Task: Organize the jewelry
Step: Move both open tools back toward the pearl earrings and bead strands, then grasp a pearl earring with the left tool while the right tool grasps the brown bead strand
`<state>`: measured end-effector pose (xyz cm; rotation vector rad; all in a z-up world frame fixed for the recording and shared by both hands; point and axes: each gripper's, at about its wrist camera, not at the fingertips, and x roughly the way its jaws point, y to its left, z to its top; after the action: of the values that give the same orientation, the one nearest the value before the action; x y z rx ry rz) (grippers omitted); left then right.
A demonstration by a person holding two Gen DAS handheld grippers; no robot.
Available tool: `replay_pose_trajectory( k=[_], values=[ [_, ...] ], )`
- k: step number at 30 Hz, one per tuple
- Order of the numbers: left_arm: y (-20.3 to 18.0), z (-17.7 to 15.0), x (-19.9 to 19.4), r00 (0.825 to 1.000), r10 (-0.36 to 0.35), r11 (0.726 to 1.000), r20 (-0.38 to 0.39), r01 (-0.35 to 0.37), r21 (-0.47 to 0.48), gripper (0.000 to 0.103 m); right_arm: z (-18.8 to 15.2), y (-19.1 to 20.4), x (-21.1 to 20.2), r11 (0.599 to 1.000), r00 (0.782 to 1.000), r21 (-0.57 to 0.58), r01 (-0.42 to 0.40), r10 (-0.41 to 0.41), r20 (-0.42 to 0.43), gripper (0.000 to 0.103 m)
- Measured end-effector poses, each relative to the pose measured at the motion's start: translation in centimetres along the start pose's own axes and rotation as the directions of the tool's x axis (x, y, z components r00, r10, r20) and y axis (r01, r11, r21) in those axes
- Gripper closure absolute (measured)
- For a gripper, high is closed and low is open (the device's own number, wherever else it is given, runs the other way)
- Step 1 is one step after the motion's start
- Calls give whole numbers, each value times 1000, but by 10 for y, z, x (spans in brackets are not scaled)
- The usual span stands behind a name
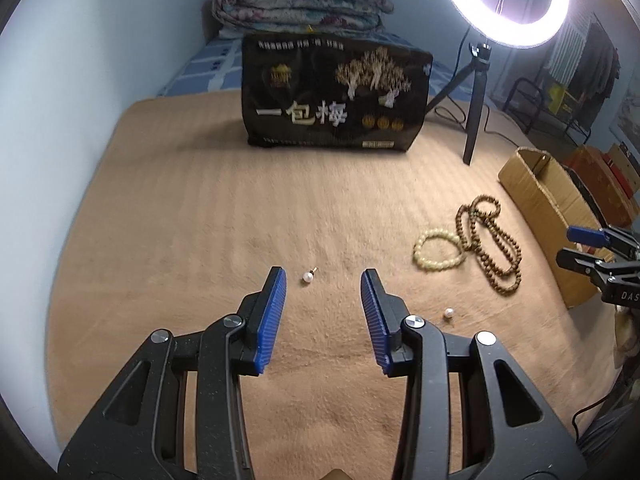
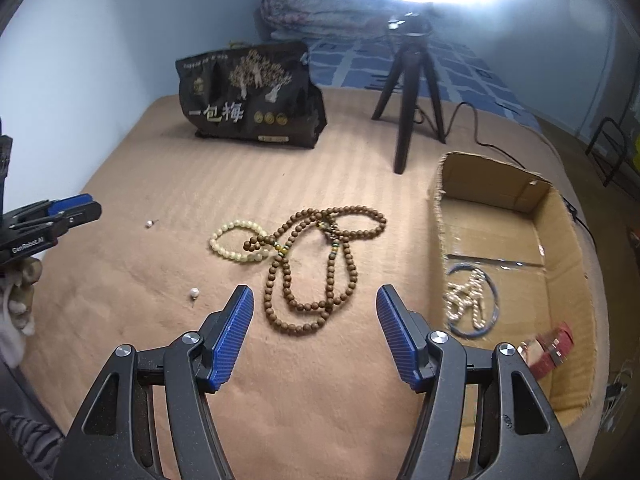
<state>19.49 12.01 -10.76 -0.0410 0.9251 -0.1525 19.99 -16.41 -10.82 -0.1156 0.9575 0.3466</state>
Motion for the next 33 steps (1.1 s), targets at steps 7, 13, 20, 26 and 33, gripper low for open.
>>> replay_pose_trajectory(
  k=[7, 13, 20, 26, 33],
  values=[
    [0, -5, 26, 999, -39, 999, -30, 40, 25, 64, 4, 11, 36, 999, 998, -33, -39, 37, -57, 40],
    [5, -5, 47, 997, -50, 998, -61, 52, 29, 72, 8, 22, 65, 996, 992, -57, -70, 64, -109, 47],
    [5, -4, 64, 997, -29, 998, -76, 33, 59, 73, 10, 26, 82, 994, 989, -75, -78, 67, -132, 48],
    [5, -4, 80, 995, -12, 997, -94, 19, 76, 82, 12, 24, 94, 995, 987, -72, -72, 61, -147, 55],
    [6, -3, 88, 996, 4, 996, -89, 4, 91, 91, 18, 25, 107, 996, 987, -79, -51, 38, -157, 63]
  ],
)
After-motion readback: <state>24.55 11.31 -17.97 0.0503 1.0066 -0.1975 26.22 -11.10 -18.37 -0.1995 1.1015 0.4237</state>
